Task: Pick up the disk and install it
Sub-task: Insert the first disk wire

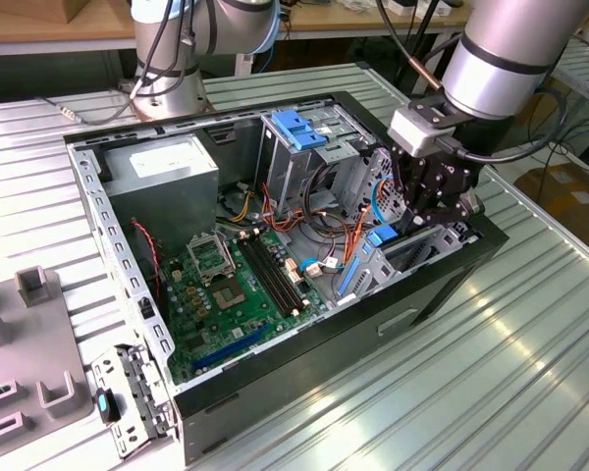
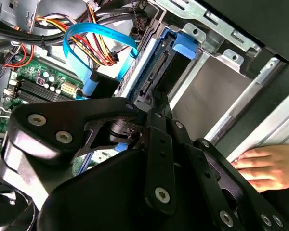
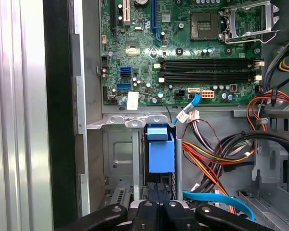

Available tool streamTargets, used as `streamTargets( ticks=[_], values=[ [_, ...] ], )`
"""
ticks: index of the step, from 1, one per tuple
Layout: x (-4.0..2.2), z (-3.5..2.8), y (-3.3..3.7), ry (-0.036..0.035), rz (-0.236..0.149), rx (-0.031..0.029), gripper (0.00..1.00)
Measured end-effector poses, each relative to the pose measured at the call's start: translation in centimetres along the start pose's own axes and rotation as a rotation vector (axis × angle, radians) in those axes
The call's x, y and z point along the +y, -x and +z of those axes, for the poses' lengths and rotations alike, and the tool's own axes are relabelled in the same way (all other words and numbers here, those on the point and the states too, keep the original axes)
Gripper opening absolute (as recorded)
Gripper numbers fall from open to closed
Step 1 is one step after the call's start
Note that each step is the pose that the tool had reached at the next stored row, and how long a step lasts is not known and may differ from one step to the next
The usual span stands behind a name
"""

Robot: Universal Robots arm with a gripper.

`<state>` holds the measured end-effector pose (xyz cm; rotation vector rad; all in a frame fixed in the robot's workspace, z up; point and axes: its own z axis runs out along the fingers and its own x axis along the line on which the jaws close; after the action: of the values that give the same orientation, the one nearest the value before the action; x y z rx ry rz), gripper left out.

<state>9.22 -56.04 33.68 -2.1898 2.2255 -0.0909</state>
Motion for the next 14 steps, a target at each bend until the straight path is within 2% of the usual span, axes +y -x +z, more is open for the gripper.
streamTargets(
  ticks=[3,5,10,14],
  values=[
    [0.00,0.38,0.01,0.0002,0.000,-0.0022,0.12],
    [-0.01,0.36,0.01,0.0001,0.000,-0.0037,0.12],
    [-0.08,-0.69,-0.02,0.0001,0.000,-0.0038,0.12],
    [-0.09,-0.87,-0.02,0.0000,0.000,-0.0041,0.12]
  ],
)
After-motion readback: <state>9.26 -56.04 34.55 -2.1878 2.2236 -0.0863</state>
